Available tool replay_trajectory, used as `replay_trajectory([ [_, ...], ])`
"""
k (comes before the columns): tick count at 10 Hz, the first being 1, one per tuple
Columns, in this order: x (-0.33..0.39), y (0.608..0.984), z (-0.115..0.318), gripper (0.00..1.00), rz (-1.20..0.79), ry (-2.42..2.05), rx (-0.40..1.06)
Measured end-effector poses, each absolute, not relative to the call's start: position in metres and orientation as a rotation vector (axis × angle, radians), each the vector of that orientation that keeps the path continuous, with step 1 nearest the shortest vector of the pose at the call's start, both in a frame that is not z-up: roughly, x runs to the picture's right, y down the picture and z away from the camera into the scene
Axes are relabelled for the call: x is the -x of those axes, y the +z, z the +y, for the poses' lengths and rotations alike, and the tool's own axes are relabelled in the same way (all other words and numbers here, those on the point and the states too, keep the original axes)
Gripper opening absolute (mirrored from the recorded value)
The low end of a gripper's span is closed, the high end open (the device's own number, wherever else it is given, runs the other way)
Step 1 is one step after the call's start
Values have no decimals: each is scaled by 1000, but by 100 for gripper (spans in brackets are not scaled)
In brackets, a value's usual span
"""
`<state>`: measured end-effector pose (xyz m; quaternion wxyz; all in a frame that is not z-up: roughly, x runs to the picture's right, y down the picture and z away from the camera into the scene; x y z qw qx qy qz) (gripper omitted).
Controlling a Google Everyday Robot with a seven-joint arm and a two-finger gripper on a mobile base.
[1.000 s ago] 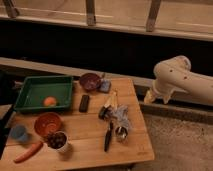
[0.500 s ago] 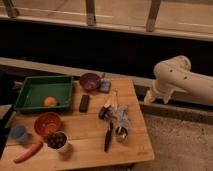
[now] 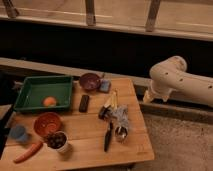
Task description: Place sponge in tray
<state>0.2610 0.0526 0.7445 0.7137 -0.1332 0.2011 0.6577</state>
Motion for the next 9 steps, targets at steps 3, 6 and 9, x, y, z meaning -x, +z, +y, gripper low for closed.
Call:
replay_trajectory([
  [3,-216,755,26,66,384,1400,254],
  [6,-142,769,-4,66,272,1304,264],
  [9,-104,766,-26,66,135,1311,278],
])
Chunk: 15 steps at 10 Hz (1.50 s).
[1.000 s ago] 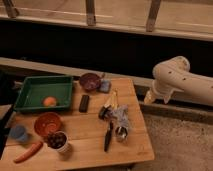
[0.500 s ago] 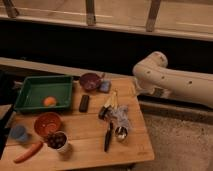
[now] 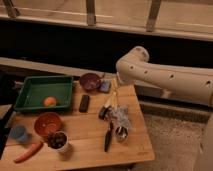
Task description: Place sponge in tray
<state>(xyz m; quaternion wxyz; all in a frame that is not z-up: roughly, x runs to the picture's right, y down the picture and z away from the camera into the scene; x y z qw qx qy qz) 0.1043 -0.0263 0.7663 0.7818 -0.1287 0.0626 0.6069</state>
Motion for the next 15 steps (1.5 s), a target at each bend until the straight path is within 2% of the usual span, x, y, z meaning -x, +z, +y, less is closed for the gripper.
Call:
replay_trajectory([
  [5,-100,773,-29,66,99,1328,281],
  [10,-84,818,-43,66,-28,1463,314],
  [15,-79,864,-22,66,-51,1534,411],
])
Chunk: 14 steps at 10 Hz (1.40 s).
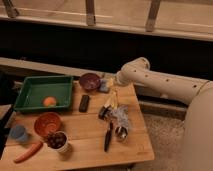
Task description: Place sponge in tray
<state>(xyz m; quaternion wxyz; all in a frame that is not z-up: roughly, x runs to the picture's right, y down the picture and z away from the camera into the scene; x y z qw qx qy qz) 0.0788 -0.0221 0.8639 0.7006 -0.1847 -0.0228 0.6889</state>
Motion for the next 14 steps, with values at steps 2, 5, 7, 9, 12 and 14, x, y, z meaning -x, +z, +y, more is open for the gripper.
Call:
replay_trajectory([
  [2,-75,872,-21,66,-74,1533,454],
  [5,-73,873,-20,66,-77,1530,463],
  [7,-78,878,-21,66,-70,1549,453],
  [9,-72,895,-22,66,-72,1543,462],
  [12,-49,919,-27,66,-77,1500,507],
  [14,-55,933,-23,66,-60,1494,526],
])
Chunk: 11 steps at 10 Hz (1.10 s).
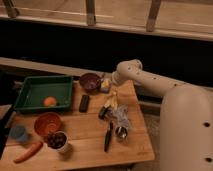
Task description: Place sponge in tray
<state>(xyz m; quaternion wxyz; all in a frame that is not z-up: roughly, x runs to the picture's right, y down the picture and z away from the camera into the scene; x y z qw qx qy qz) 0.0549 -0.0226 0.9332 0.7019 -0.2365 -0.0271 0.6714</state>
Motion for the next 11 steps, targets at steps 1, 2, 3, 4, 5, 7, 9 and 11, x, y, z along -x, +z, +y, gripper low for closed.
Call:
replay_trajectory([
  [1,-54,941,-20,66,-50,1495,529],
  [2,-53,952,-15,66,-38,1506,534],
  [3,-58,960,-13,66,-28,1523,531],
  [4,-62,964,-13,66,-25,1537,531],
  [5,-61,970,-15,66,-32,1553,534],
  [7,-52,978,-18,66,-48,1562,543],
  [9,-41,988,-21,66,-64,1561,557],
  [11,-32,996,-20,66,-69,1564,575],
])
